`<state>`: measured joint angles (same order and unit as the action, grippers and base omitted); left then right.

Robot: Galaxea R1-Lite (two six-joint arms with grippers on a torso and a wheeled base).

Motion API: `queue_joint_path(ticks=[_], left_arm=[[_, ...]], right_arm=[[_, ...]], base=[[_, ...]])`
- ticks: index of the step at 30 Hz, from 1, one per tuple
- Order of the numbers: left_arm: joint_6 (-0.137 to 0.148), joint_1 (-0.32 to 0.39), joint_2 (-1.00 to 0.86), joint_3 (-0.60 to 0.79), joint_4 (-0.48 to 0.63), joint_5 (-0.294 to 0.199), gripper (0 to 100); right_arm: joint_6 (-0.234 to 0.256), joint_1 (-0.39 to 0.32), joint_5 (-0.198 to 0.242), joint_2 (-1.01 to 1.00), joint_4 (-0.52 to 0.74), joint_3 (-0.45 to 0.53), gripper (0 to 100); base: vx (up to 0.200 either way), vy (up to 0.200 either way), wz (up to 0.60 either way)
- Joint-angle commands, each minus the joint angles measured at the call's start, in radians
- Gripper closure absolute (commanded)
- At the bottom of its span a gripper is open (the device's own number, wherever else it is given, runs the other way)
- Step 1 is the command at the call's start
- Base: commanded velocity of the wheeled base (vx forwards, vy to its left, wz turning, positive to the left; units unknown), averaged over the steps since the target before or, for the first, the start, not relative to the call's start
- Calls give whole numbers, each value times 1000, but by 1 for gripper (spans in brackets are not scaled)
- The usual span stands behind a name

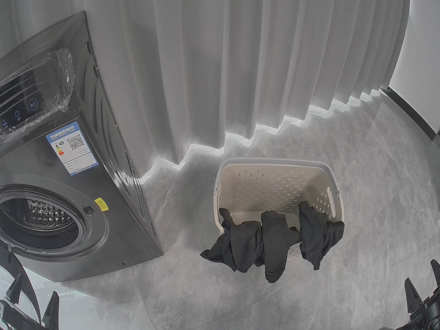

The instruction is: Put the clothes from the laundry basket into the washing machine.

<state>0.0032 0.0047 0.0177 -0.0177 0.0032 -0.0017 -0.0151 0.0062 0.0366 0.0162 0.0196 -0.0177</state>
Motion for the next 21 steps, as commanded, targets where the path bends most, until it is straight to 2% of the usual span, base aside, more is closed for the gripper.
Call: queue_joint_path(ticks=[1,14,21], left_arm=[[0,0,-18,18,1,0,0],[0,0,-18,18,0,0,0],[0,0,-18,18,0,0,0]], right_arm=[[0,0,0,-7,0,12,0],[0,0,0,-7,0,12,0],[-2,0,0,-7,0,12,0]], base=[[0,0,0],[0,0,0],[0,-200,0]])
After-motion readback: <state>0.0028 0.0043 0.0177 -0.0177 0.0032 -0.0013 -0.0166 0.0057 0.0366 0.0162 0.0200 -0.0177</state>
